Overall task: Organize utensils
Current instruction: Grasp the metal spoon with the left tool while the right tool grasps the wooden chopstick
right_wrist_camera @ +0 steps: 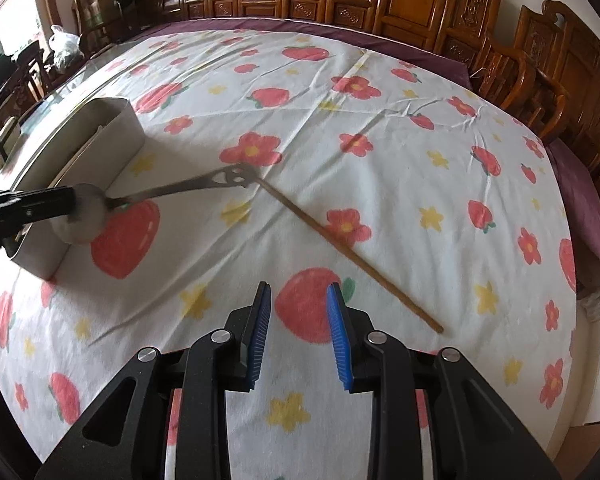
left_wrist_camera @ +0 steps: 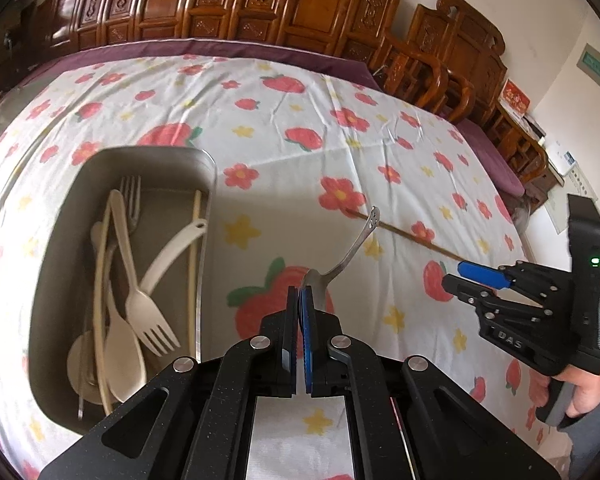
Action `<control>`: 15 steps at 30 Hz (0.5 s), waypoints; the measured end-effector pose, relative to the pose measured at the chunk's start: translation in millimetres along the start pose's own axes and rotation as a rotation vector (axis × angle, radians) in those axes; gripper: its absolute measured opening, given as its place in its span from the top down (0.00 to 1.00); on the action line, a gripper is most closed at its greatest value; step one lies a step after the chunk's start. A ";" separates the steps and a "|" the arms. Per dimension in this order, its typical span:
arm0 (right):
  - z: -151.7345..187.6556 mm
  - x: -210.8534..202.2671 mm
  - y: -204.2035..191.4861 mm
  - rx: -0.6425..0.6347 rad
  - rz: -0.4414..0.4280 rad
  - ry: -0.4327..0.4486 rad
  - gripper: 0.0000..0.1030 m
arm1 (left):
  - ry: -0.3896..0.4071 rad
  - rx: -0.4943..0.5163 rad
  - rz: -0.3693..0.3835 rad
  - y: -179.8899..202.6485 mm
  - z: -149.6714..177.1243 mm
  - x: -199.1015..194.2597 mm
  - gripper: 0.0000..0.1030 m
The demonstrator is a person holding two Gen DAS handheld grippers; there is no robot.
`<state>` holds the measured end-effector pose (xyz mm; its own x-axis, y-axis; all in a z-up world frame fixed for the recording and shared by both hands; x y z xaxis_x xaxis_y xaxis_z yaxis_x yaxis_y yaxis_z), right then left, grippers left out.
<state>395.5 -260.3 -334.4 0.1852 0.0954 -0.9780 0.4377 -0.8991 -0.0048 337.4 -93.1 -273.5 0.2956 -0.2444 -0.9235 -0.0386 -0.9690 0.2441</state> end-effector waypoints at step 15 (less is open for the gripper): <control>-45.5 27.1 15.0 -0.001 0.007 -0.035 0.55 | 0.092 0.000 -0.048 -33.0 -30.8 -42.1 0.99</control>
<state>447.1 -251.7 -351.5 0.1573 0.0740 -0.9848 0.4378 -0.8991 0.0023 355.7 -49.7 -233.6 0.3838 -0.1936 -0.9029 -0.0221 -0.9794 0.2006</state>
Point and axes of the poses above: each gripper's, at about its wrist camera, not at the fingertips, and x roughly the way its jaws point, y to its right, z to its underside, the point moved 10 cm from there along x, roughly the way its jaws point, and after that the axes turned 15 degrees about -y, right-handed, at the moved point
